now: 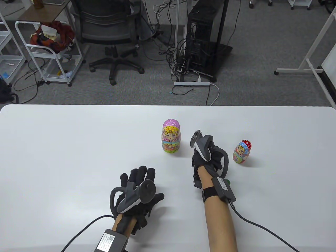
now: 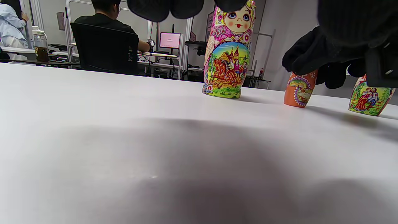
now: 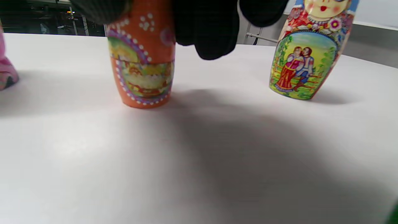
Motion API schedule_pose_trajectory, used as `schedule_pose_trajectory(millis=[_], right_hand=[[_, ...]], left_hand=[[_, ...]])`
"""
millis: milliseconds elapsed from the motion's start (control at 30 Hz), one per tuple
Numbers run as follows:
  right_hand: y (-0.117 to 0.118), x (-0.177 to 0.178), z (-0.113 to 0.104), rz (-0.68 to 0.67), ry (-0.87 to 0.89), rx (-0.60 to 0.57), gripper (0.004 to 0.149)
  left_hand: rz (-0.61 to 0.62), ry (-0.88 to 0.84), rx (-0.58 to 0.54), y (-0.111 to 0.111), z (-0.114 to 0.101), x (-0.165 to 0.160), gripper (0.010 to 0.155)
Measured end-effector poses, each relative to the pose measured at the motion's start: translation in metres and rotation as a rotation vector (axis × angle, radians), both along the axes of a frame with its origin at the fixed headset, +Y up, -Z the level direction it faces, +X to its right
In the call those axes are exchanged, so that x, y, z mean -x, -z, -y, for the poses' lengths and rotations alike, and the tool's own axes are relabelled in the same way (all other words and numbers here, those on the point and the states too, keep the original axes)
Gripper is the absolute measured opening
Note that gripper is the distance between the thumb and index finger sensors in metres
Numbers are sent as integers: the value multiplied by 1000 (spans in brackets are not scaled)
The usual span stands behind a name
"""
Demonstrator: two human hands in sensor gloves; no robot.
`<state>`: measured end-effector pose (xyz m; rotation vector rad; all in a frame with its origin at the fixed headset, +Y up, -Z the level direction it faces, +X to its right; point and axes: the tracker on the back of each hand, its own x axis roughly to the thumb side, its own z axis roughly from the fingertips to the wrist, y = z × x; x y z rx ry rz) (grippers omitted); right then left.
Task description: Nest individual Russian dolls into a nested set
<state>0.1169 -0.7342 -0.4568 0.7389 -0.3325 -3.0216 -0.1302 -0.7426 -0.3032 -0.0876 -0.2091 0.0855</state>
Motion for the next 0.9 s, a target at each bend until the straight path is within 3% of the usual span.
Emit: schedule_pose_trajectory(millis=[100, 200, 333, 467, 567, 667, 800, 900], right_hand=[[-9, -4, -8, -43, 117, -42, 50], [-26, -4, -18, -185, 213, -39, 51], [-74, -1, -31, -428, 363, -114, 51], [-118, -1, -38, -520, 559, -164, 52], [-137, -1, -38, -579, 712, -184, 53], [-149, 2, -22, -627, 899, -217, 54], [-158, 5, -15, -706, 891, -237, 54], [-160, 7, -18, -743, 833, -273, 54]], left_hand=[[8, -1, -10, -3, -1, 0, 98], [7, -19, -14, -5, -3, -1, 98], [22, -49, -5, -9, -5, -6, 98], [60, -61, -38, -15, -10, -15, 99], [100, -86, -58, -22, -13, -24, 100], [125, -133, -65, -27, -13, -33, 99], [154, -136, -120, -30, -16, -39, 88], [149, -148, -77, -29, -16, -39, 86]])
